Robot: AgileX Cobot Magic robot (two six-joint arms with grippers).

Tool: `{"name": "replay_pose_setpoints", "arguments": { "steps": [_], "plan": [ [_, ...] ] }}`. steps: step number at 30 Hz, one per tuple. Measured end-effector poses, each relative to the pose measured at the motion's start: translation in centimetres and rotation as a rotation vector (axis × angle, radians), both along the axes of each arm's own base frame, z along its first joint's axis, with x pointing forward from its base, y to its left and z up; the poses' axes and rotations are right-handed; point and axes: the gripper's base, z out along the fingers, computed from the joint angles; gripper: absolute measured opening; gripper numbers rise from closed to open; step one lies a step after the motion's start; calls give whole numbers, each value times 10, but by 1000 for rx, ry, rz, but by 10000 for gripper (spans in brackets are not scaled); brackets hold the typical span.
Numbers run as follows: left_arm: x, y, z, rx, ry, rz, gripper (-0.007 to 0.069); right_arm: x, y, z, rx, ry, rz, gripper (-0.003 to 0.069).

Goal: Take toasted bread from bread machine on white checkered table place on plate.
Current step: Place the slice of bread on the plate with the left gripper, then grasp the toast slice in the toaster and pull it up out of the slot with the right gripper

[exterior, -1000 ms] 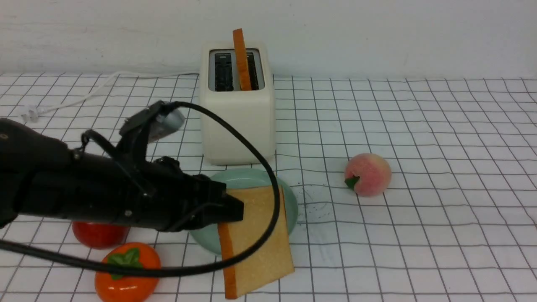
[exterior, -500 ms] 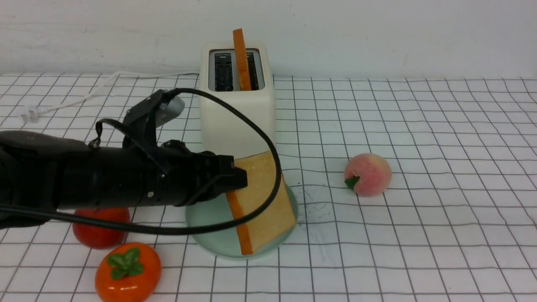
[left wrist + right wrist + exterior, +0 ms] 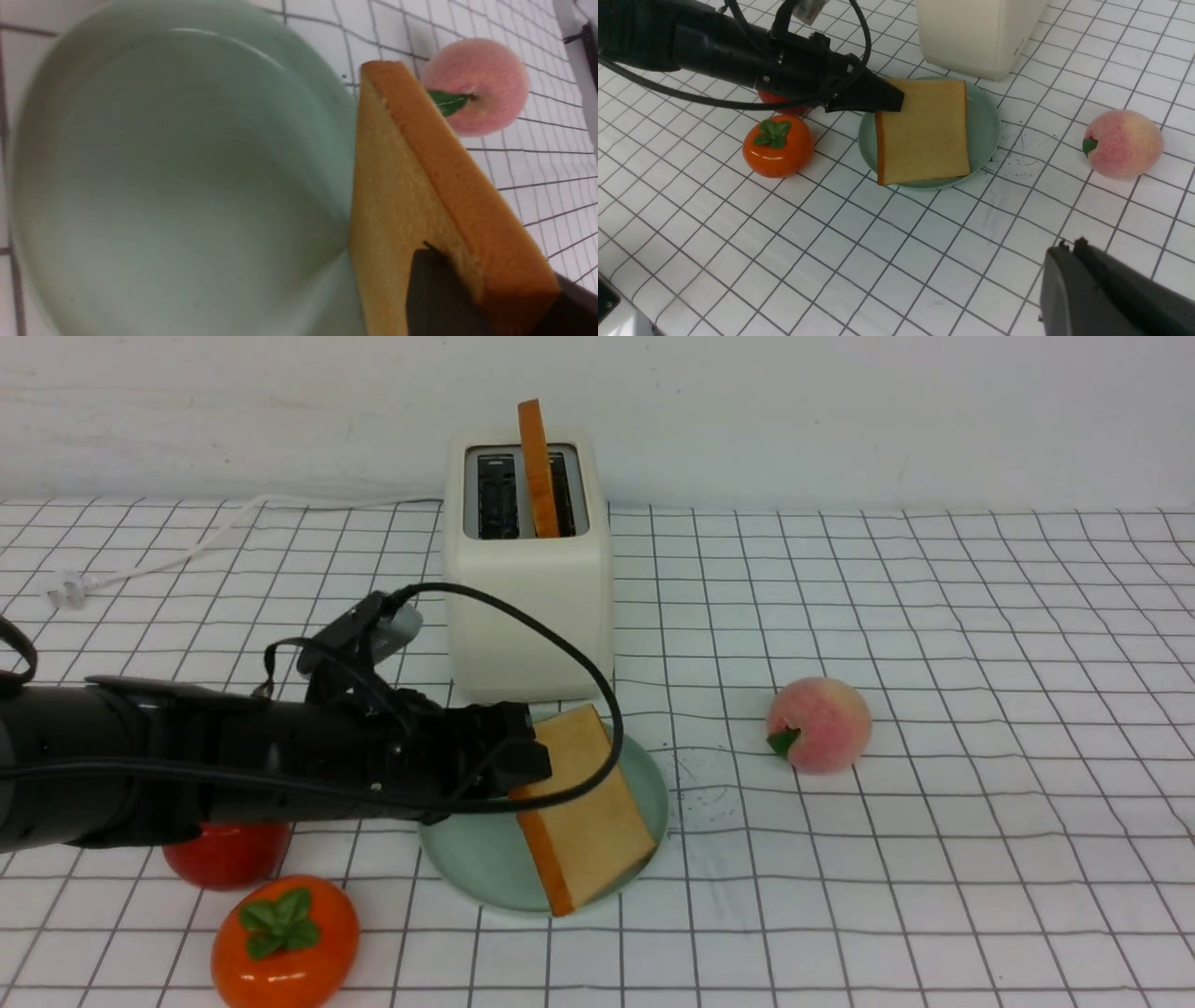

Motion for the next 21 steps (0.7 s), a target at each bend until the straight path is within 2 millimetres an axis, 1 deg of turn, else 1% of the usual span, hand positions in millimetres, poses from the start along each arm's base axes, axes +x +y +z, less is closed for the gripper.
{"name": "replay_pose_setpoints", "arguments": {
  "steps": [1, 2, 3, 5, 6, 7, 8, 11, 13, 14, 15, 17, 18, 19, 20, 21],
  "plan": [
    [0, 0, -1, 5, 0, 0, 268, 0, 0, 0, -1, -1, 1, 4],
    [0, 0, -1, 9, -1, -1, 286, 0, 0, 0, -1, -1, 1, 5],
    [0, 1, -1, 26, -8, -11, 357, 0, 0, 0, -1, -1, 1, 5],
    [-1, 2, 0, 68, -34, -36, 441, 0, 0, 0, 1, 0, 1, 5],
    [-1, 2, 0, 73, -37, -39, 449, 0, 0, 0, 1, 0, 1, 5],
    [-2, 4, 3, 102, -62, -53, 503, 0, 0, 0, 1, 1, 2, 5],
    [-3, 5, 7, 119, -82, -58, 538, 0, 0, 0, 1, 0, 1, 5],
    [-6, 11, 25, 175, -167, -36, 618, 0, 0, 0, 0, 0, 2, 5],
    [-8, 18, 38, 213, -224, 9, 637, 0, 0, 0, 0, 0, 2, 5],
    [-9, 19, 41, 216, -236, 14, 638, 0, 0, 0, 0, 0, 2, 5],
    [-11, 25, 54, 248, -290, 67, 642, 0, 0, 0, 0, 0, 2, 5],
    [-17, 33, 73, 265, -360, 122, 636, 0, 0, 0, 0, 0, 2, 5],
    [-17, 33, 73, 268, -361, 126, 634, 0, 0, 0, 0, 0, 2, 5],
    [-27, 40, 94, 264, -432, 173, 601, 0, 0, 0, 0, 1, 2, 5],
    [-28, 40, 96, 263, -440, 177, 589, 0, 0, 0, 1, 1, 1, 5],
    [-34, 43, 107, 253, -477, 190, 549, 1, 0, 0, 1, 3, 1, 5]
  ]
}}
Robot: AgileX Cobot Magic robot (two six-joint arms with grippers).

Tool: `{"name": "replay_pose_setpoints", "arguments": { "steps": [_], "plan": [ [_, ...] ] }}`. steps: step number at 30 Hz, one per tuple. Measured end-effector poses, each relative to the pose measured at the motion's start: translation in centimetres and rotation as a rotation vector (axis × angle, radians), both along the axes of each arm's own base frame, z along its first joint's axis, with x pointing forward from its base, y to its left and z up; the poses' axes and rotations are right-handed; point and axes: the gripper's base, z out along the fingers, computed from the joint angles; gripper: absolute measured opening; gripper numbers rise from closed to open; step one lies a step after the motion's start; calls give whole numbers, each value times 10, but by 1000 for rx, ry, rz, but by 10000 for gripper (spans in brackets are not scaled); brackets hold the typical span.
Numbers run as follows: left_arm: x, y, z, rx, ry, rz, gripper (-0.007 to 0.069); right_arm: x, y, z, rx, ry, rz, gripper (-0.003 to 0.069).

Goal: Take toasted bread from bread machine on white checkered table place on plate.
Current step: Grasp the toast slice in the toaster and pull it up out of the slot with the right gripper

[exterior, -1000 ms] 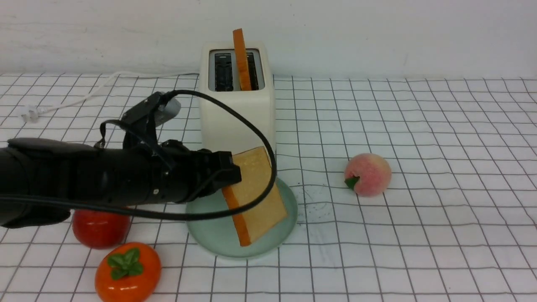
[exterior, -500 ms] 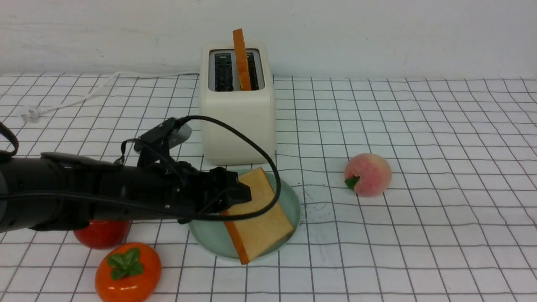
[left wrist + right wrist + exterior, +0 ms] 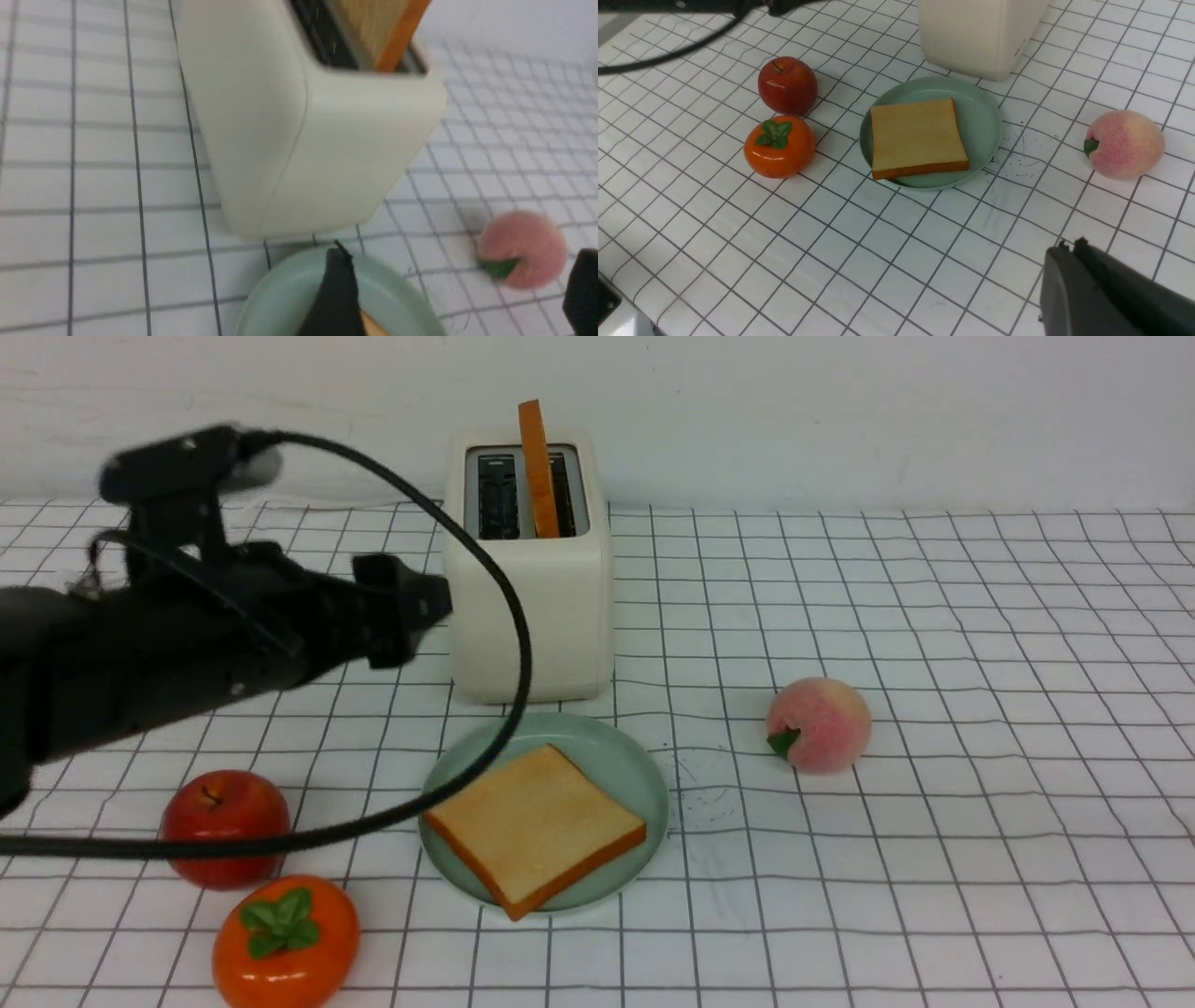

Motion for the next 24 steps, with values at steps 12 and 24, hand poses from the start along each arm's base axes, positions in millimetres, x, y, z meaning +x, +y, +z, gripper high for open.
{"name": "replay_pose_setpoints", "arguments": {
  "steps": [12, 24],
  "plan": [
    [-103, 19, 54, 0, -298, -165, -13, 103, 38, -12, 4, 245, 48, 0],
    [-159, 30, 46, 50, -399, -241, -13, 234, 191, -26, -67, 120, 159, 68]
  ]
}}
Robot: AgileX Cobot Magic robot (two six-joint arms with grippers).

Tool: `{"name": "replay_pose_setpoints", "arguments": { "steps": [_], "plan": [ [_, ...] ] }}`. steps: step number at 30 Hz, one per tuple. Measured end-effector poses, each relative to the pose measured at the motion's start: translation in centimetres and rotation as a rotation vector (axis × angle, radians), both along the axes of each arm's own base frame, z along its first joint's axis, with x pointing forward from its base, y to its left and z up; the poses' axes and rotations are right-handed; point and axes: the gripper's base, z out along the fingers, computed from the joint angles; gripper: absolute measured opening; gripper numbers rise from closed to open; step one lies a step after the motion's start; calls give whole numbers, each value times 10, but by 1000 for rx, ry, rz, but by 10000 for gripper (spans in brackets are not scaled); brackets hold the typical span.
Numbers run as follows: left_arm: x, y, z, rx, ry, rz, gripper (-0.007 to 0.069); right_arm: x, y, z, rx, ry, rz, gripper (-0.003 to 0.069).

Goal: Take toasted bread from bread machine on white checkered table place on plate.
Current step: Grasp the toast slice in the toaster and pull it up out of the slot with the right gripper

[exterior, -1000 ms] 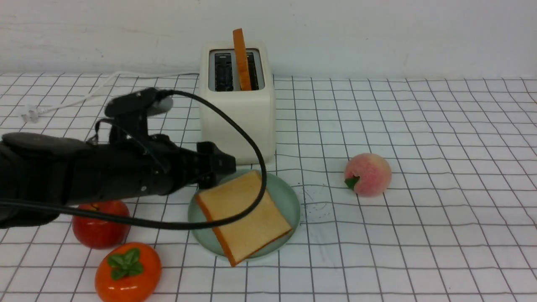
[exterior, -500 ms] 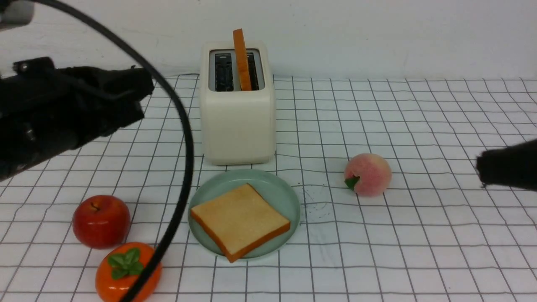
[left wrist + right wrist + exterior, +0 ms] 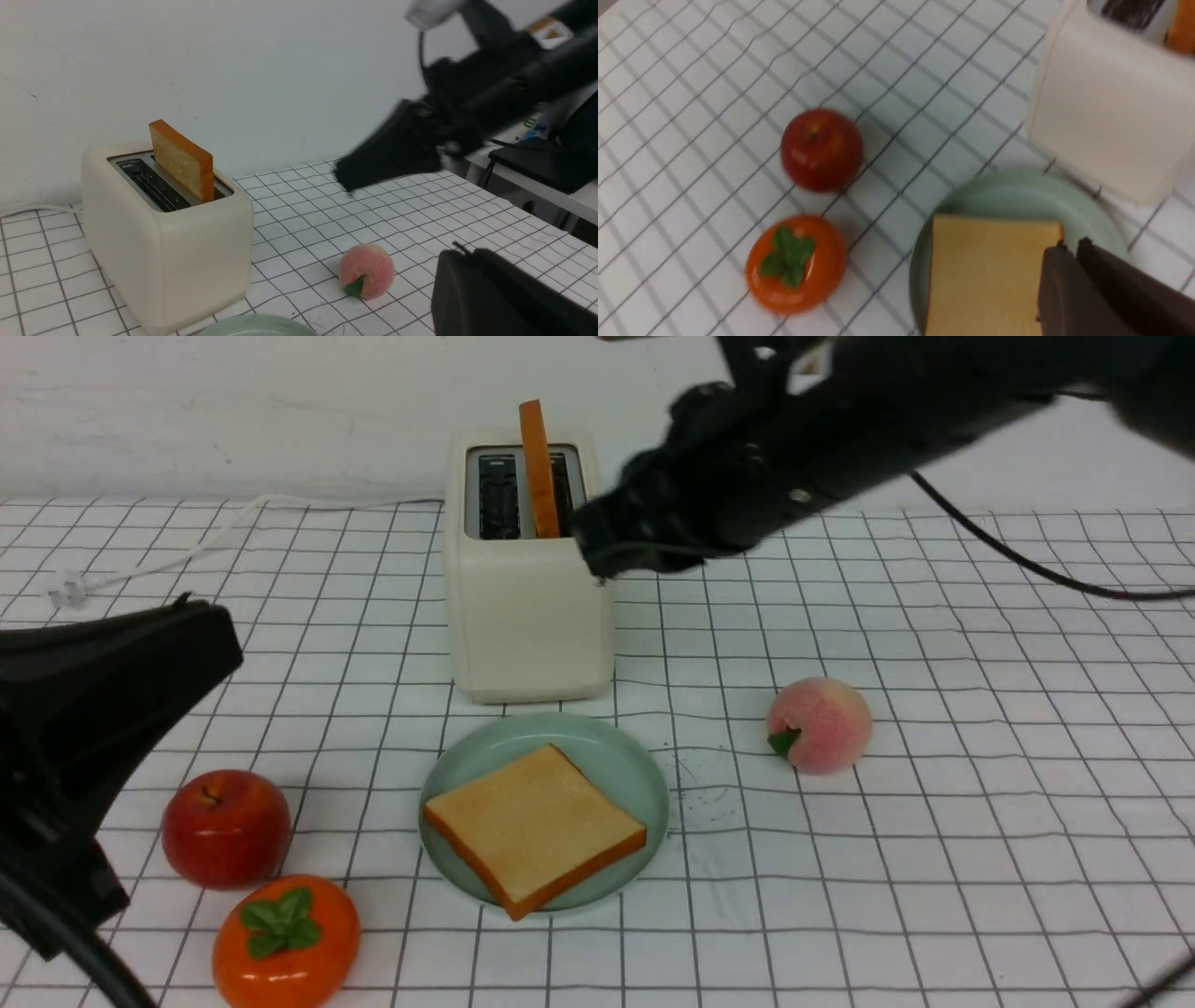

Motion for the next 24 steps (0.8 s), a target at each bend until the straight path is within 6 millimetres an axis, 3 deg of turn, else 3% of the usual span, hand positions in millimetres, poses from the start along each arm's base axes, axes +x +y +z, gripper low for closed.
{"name": "replay_pose_setpoints", "arguments": {
  "steps": [1, 4, 5, 7, 10, 13, 18, 21, 24],
  "plan": [
    [0, 0, 0, 0, -1, 0, -13, 0, 0, 0, -1, -4, -3, 68],
    [-1, 0, 0, -2, 2, -6, -13, 51, 27, -19, 13, -65, -57, 221],
    [-1, 0, 0, -2, 2, -6, -13, 53, 28, -20, 12, -69, -59, 232],
    [-1, 0, 0, 1, 2, -8, -13, 81, 38, -35, 14, -101, -104, 371],
    [-1, -1, 0, 2, 2, -9, -13, 108, 42, -50, -9, -149, -172, 545],
    [-1, -1, 0, 2, 3, -10, -13, 125, 43, -68, -41, -166, -240, 632],
    [-1, -1, 0, 2, 3, -10, -13, 140, 42, -82, -35, -217, -317, 615],
    [-1, -1, 0, 2, 3, -10, -13, 144, 40, -83, -14, -232, -348, 542],
    [-1, -1, -3, 5, 12, -10, -13, 149, 33, -82, 2, -239, -379, 379]
  ]
}}
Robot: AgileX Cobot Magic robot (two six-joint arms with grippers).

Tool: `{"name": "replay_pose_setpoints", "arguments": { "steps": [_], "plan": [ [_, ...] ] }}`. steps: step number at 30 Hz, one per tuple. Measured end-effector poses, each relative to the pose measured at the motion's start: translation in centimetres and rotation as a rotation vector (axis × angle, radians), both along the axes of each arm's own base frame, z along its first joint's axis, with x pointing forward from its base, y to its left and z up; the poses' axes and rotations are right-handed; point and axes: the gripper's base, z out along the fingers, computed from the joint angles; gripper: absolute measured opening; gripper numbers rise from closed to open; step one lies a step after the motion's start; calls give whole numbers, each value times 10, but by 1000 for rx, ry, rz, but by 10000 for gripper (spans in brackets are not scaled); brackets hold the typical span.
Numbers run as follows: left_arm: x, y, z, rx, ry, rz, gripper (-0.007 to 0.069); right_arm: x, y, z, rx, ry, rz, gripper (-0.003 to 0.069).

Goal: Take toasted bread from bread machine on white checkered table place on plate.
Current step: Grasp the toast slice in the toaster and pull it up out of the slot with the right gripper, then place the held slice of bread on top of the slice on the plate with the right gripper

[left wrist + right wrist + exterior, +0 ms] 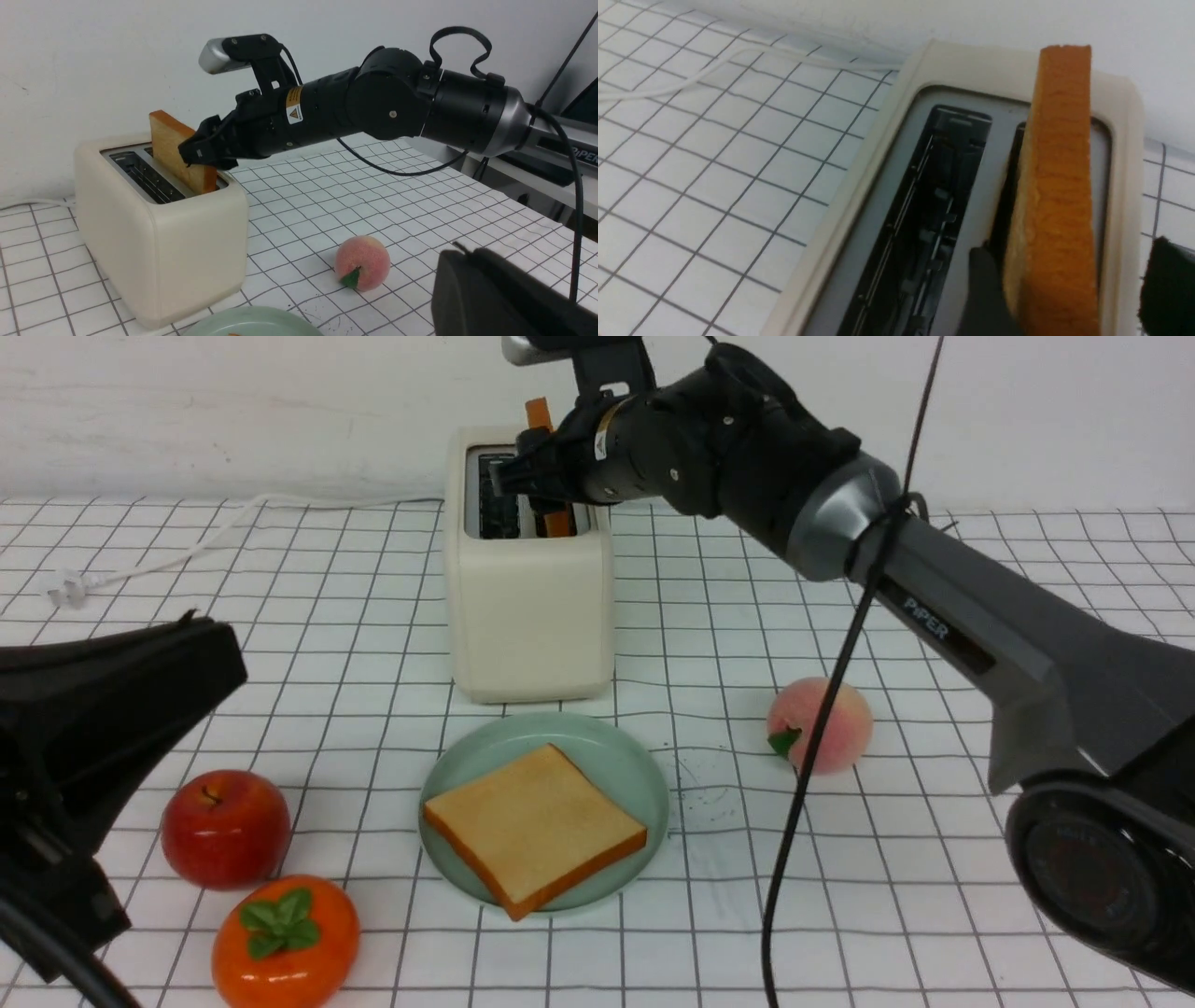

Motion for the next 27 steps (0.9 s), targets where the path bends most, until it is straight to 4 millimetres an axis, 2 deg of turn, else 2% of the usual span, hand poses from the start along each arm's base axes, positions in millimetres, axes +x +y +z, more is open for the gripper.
{"name": "replay_pose_setpoints", "arguments": {
  "steps": [1, 6, 16, 18, 19, 20, 22, 27],
  "plan": [
    [0, 0, -1, 1, 3, 0, -13, 1, -2, 0, 4, 1, -7, 317],
    [1, 1, -3, 2, 5, 12, -13, 5, -9, 0, 22, 12, -24, 111],
    [1, 1, -3, 1, 3, 17, -13, 1, -9, 7, 51, 32, -22, 95],
    [1, 1, -3, 0, 4, 17, -13, -5, -10, 22, 75, 23, -6, 95],
    [1, 1, -3, 0, 4, 17, -13, -5, -10, 22, 75, 23, -4, 95],
    [1, 1, -3, 0, 4, 17, -13, -11, -12, 37, 86, -2, 17, 95],
    [1, 1, -3, 0, 3, 19, -13, -16, -12, 49, 101, -20, 32, 95],
    [1, 1, -3, -1, 2, 20, -13, -58, -19, 111, 107, -54, 167, 95]
  ]
}}
